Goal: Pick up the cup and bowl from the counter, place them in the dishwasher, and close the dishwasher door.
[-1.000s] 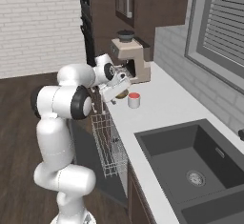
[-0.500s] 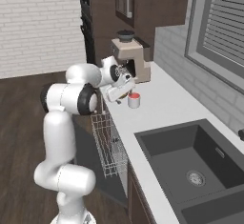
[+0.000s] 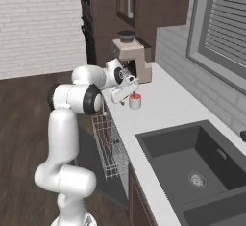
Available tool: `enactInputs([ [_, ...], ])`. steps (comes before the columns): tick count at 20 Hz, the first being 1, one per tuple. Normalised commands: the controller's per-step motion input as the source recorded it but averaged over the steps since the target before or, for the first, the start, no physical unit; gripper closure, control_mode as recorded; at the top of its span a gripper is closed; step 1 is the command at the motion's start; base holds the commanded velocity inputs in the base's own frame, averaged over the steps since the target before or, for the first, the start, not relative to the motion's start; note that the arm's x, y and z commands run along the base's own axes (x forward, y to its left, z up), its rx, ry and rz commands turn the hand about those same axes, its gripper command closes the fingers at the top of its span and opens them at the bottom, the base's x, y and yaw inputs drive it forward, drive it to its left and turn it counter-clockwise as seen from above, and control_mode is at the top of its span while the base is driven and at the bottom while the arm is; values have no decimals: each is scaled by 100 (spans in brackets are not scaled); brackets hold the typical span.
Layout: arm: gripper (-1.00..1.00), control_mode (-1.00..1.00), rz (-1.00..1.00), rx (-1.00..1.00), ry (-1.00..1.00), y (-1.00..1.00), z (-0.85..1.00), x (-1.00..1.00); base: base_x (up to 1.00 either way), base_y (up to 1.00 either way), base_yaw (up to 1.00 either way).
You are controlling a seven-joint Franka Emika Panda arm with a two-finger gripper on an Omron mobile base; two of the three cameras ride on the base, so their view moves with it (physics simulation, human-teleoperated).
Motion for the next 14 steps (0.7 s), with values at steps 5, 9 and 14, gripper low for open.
enactInputs([
  [5, -100, -100, 0, 0, 0, 0, -18, 42, 0, 0, 0],
  [9, -100, -100, 0, 0, 0, 0, -26, 44, 0, 0, 0],
  [14, -100, -100, 0, 0, 0, 0, -20, 37, 0, 0, 0],
])
